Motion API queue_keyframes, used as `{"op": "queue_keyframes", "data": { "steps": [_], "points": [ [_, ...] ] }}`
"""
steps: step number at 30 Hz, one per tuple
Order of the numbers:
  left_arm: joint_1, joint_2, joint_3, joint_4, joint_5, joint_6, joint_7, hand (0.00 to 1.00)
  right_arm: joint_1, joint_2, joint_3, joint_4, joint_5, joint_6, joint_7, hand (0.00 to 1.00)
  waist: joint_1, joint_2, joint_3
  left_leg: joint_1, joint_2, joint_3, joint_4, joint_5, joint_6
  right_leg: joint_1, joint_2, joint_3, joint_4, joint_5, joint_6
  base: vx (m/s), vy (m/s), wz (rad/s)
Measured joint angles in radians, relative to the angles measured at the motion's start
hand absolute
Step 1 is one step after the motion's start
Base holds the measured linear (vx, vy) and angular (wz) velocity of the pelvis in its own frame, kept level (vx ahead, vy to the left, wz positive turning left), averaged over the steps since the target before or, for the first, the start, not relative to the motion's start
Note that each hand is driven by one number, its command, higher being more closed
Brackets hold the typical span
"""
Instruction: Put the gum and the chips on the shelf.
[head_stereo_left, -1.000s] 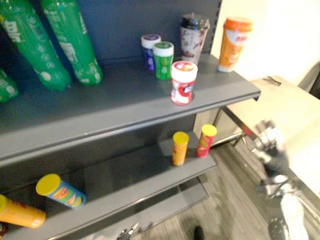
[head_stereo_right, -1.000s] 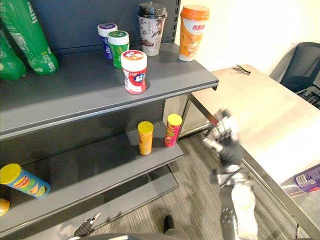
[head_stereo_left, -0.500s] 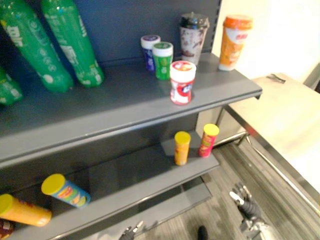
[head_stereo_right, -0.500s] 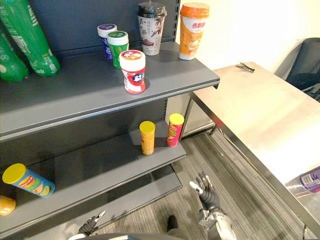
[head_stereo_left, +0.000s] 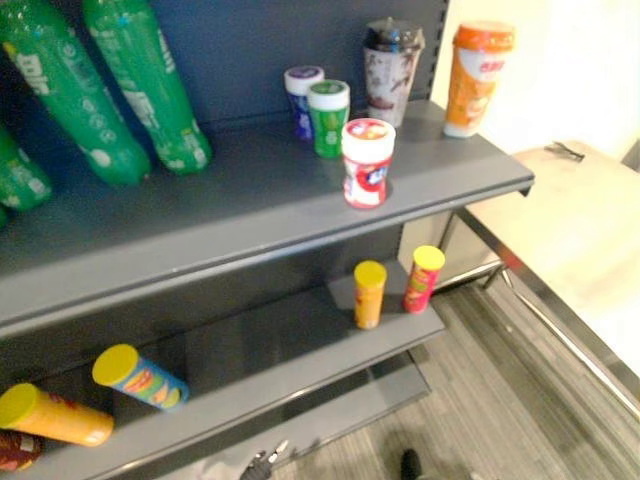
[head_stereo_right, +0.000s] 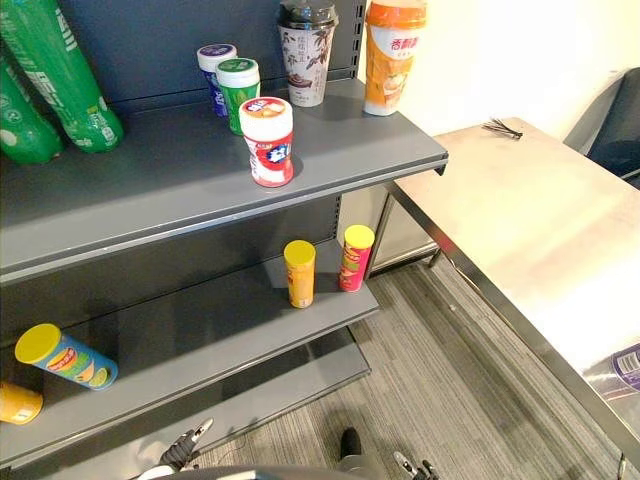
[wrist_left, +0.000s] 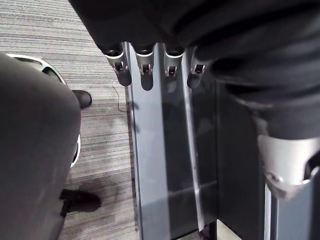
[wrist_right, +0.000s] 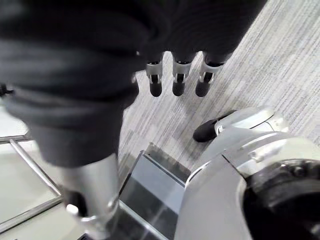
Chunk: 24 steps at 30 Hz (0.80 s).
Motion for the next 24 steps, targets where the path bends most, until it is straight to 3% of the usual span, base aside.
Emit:
{"op": "queue_keyframes", "data": {
  "steps": [10,12,13,17,21,24],
  "points": [
    [0.001,-0.002,0.005,0.003,-0.023,-0.016,0.0,0.0,-0.025,0.01,-0.06,0.051,-0.01,0.0,-0.019,0.0,0.001,-0.002,0.021,0.026,0.011,0.026,0.007,-0.02,-0.012,0.014,0.008,0.023,0.0,-0.007,-0.002,-0.02,-0.016,-0.07],
    [-0.002,-0.002,0.005,0.001,-0.061,-0.016,-0.001,0.0,-0.033,0.007,-0.079,0.051,-0.008,-0.001,-0.02,0.0,0.001,-0.009,0.037,-0.012,0.031,0.029,0.098,-0.064,-0.006,0.007,0.009,0.033,0.013,-0.013,-0.004,-0.01,0.001,-0.15],
    [-0.009,-0.002,0.004,0.0,-0.078,-0.016,-0.001,0.0,-0.044,0.005,-0.085,0.051,-0.007,-0.003,-0.02,0.0,0.001,0.012,0.047,-0.032,0.049,0.036,0.158,-0.091,-0.005,-0.01,0.015,0.043,0.046,-0.021,-0.003,-0.03,0.007,-0.26],
    [-0.053,0.001,0.004,0.0,-0.098,-0.016,0.002,0.0,-0.071,0.012,-0.117,0.048,0.002,-0.006,-0.022,0.0,-0.002,0.018,0.114,-0.124,0.103,0.055,0.34,-0.174,0.006,-0.128,0.038,0.08,0.216,-0.065,-0.003,-0.07,0.013,-0.34],
    [-0.056,0.0,0.045,-0.02,-0.1,-0.018,0.006,0.0,-0.044,0.054,-0.117,-0.021,0.004,-0.007,-0.038,0.0,-0.001,0.007,0.149,-0.133,0.189,0.23,0.485,-0.268,0.019,-0.183,0.084,0.195,0.188,-0.053,0.01,-0.14,0.072,-1.1],
    [-0.053,-0.002,0.052,-0.03,-0.099,-0.02,0.014,0.0,-0.048,0.075,-0.114,-0.047,0.011,-0.006,-0.038,0.0,-0.002,0.021,0.159,-0.097,0.241,0.377,0.482,-0.268,0.023,-0.235,0.045,-0.009,0.25,-0.09,-0.053,-0.07,0.055,-1.56]
  ]
}}
